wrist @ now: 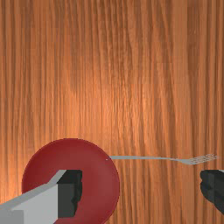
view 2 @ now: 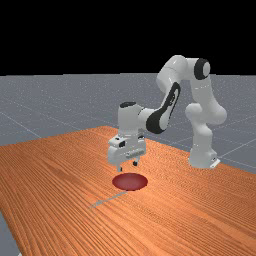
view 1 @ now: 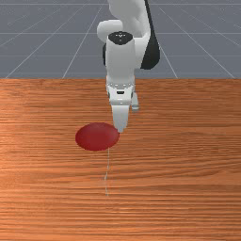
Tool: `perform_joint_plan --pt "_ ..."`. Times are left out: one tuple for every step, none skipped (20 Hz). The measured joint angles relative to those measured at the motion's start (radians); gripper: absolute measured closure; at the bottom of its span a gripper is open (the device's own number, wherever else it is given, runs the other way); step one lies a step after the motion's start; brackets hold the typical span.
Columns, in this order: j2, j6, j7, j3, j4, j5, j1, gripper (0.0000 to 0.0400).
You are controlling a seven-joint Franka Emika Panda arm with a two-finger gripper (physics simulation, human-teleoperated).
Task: Put the fork on the plate
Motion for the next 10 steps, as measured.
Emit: perform_joint_plan --pt "0.0 0.0 0.0 0.0 0.0 0.0 0.0 0.0151" --pt "-0.005 -0.002 0.019 -0.004 -0.006 0.002 0.002 0.0092" --pt "-0.009 -0.003 0.031 -0.006 -0.01 0.004 0.003 0.0056" --pt "-0.011 -0.004 0.038 -0.008 -0.012 0.005 0.003 0.0034" --pt "-0.145 -0.001 0.18 -0.043 -0.194 -0.009 0.005 0.0176" --pt "-0.256 -0.02 0.329 -0.078 -0.307 -0.015 -0.012 0.0263" --pt "-0.319 -0.042 0.492 -0.103 -0.365 -0.013 -0.031 0.0316" --pt "-0.351 -0.064 0.664 -0.117 -0.396 -0.001 -0.045 0.0349" --pt "-0.365 -0.084 0.84 -0.125 -0.411 0.018 -0.052 0.0369" --pt "-0.369 -0.104 1.014 -0.129 -0.416 0.044 -0.055 0.0381"
